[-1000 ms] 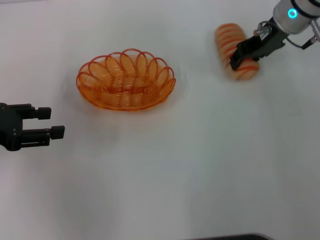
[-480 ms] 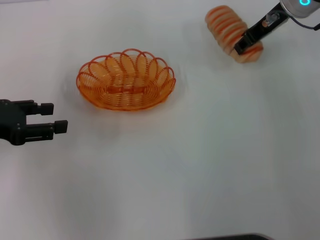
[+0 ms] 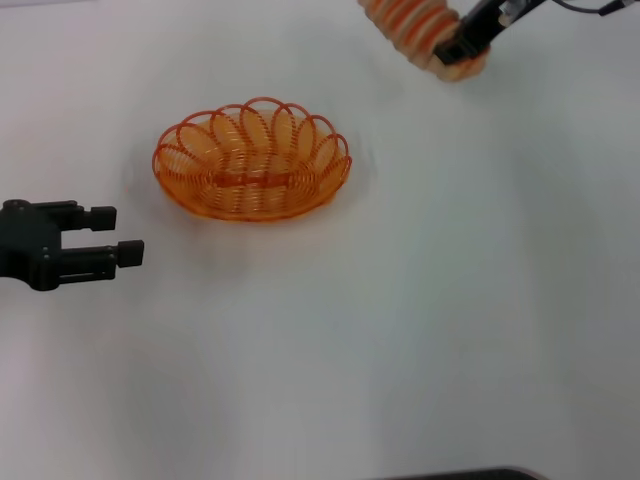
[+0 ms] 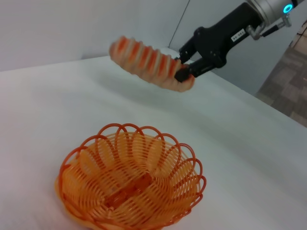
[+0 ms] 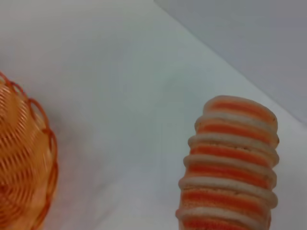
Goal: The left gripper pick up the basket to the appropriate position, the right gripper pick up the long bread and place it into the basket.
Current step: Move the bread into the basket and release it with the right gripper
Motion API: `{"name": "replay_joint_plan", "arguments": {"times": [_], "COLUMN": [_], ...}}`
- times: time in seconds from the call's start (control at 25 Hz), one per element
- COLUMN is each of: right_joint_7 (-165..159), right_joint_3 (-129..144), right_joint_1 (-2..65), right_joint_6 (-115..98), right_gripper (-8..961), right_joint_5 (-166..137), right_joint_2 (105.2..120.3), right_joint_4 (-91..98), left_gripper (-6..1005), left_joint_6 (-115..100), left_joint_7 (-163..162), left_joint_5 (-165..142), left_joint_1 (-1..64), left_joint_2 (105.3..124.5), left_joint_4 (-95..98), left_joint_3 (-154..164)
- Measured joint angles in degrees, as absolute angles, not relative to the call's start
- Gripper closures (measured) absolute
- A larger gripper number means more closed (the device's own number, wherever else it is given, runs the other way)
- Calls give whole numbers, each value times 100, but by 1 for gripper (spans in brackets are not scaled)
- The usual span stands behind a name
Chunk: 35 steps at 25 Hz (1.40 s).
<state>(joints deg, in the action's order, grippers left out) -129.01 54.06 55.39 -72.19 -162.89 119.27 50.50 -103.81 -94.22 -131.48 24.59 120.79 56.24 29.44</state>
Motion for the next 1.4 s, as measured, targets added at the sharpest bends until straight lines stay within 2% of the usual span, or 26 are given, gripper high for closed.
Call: {"name": "replay_joint_plan", "arguments": {"times": [0.44, 0.8, 1.4], "right_joint_7": [-12665, -12215, -12171], "right_joint_3": [5402, 5479, 7078], "right_joint_1": [6058, 6608, 6603], "right_joint_6": [-8038, -8591, -8786], "right_gripper": [646, 646, 645], "right_joint_5": [-16221, -16038, -14998], "right_joint_2": [11926, 11966, 12014], "right_joint_4": [5118, 5194, 5157], "left_gripper": [305, 305, 306], "left_joint_6": [-10370, -10371, -10330], "left_joint_7": [-9393, -9420, -9422], "left_joint_5": [-13148, -13149, -13149], "left_joint_1": [2443, 2459, 2485], "left_joint_2": [12094, 12078, 12067], "left_joint_4": [5557, 5554, 5554], "left_joint_3": [2944, 2944, 2944]}}
